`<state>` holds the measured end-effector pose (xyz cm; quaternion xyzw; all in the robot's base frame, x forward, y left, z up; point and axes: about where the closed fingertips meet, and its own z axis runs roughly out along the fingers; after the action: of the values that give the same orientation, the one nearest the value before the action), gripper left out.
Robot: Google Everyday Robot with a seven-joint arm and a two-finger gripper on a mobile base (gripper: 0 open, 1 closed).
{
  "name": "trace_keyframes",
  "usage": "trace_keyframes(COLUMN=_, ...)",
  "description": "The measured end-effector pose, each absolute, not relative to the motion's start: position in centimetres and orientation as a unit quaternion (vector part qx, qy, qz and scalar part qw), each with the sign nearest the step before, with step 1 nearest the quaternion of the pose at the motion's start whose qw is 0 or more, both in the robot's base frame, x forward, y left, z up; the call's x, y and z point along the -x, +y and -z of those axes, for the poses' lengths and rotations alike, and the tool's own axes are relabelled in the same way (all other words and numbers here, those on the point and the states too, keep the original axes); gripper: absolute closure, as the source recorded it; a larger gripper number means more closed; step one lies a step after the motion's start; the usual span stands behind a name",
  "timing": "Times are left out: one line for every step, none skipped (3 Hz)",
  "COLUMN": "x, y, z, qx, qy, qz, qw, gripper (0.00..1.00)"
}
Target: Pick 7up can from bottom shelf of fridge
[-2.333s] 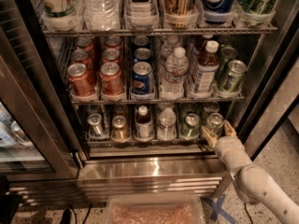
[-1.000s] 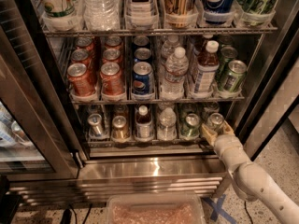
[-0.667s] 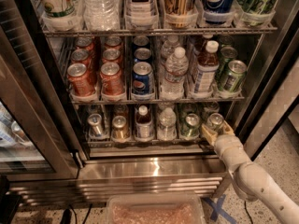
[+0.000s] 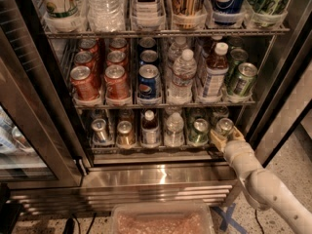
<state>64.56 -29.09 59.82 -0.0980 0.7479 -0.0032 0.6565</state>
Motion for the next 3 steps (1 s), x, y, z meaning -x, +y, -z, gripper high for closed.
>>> trace_keyframes(x=-64.3, y=-28.9, z=-61.8, qx=0.093, qy=0.74, qz=-0.016, qw=0.666, gripper=1.0)
trace_keyframes(x=-63.8, y=-28.8, z=-63.8, qx=0.089, qy=0.731, qz=-0.031, qw=0.676, gripper=1.0)
trace_keyframes(x=-63.0, y=-28.8, z=-65.0, qx=0.091, qy=0.735, qz=-0.04, qw=0.671, gripper=1.0)
